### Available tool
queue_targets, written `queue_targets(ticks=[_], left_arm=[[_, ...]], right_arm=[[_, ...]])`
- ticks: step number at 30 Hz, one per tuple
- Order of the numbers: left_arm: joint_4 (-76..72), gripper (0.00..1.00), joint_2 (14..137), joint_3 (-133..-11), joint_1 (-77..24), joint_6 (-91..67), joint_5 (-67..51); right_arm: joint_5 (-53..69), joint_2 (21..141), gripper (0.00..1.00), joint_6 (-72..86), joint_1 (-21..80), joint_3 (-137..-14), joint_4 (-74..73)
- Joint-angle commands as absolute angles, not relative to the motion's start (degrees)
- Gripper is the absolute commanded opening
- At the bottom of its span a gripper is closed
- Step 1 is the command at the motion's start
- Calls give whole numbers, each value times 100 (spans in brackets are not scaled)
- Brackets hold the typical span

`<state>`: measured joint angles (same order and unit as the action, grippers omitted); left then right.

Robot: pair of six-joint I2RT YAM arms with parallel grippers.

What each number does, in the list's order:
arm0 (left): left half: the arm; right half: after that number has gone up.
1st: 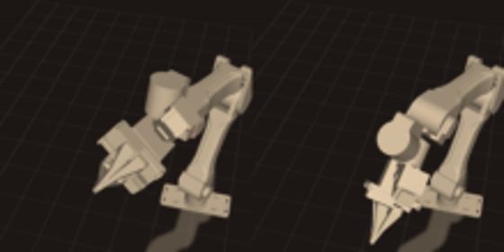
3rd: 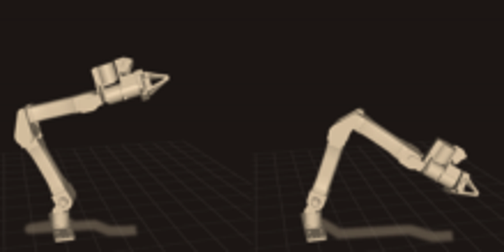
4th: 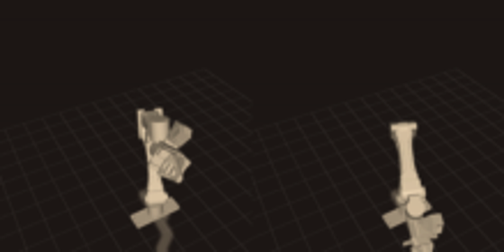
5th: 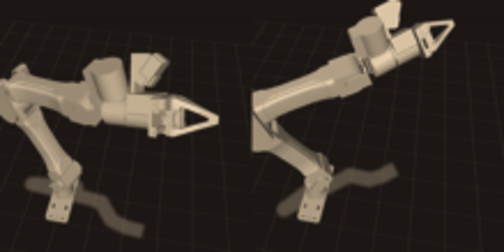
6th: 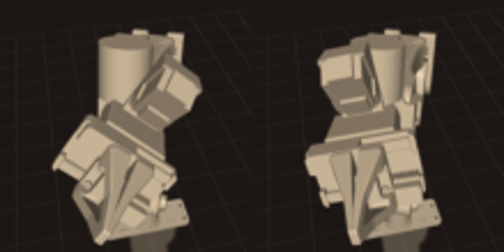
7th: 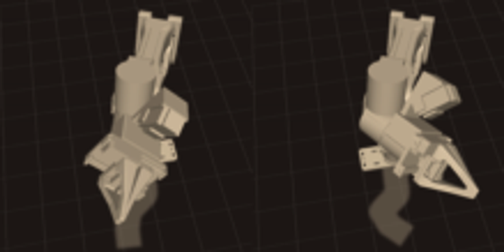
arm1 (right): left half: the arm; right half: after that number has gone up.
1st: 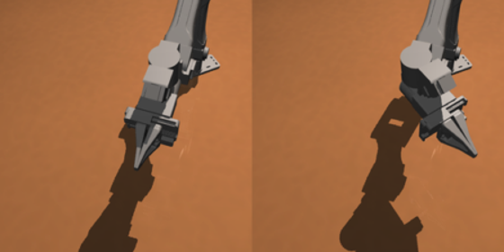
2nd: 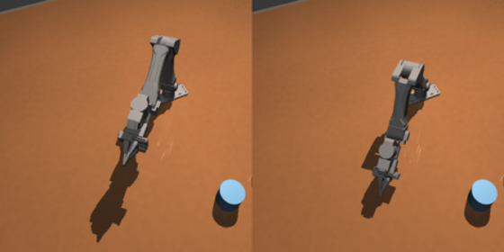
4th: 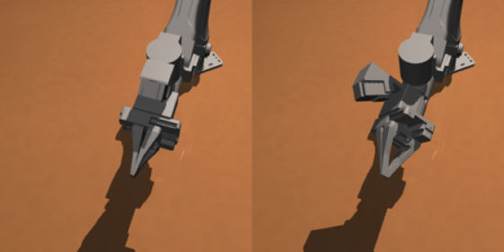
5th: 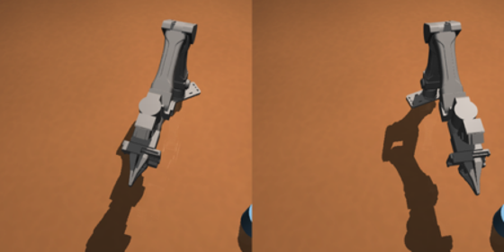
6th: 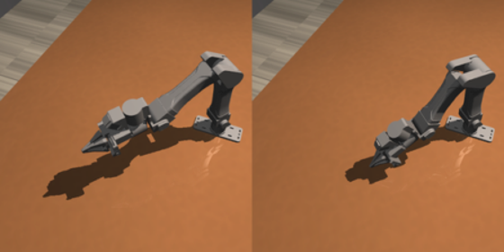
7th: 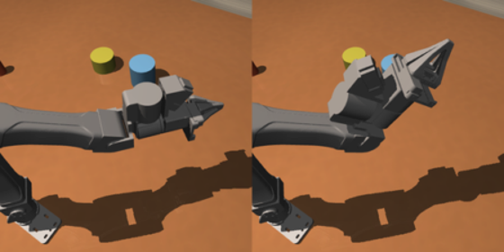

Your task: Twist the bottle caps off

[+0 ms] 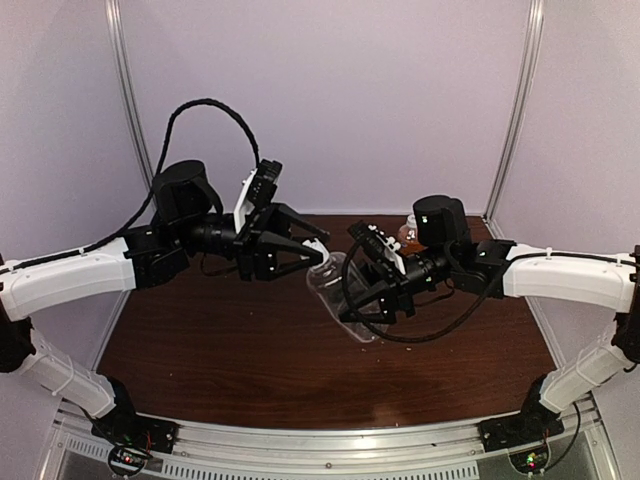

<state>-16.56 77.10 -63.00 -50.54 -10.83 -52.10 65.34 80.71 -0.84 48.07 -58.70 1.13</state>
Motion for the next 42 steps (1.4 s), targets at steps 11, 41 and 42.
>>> queue_targets(ticks=[11,41,42], left_arm=[[-1969,3,7428,-6092,-5010,-1581,-4251],[-1082,59,7243,-6330,-5405,-2405,-701],[-1071,64,7192,-6328,-5398,-2230,-818]], right_arm=[[5426,7934,45,-156,4738,-6075,-93],[3232,7697,45,-386,4729,-5740,-16],[3377,7685,45,-399,4729,-5725,-14]])
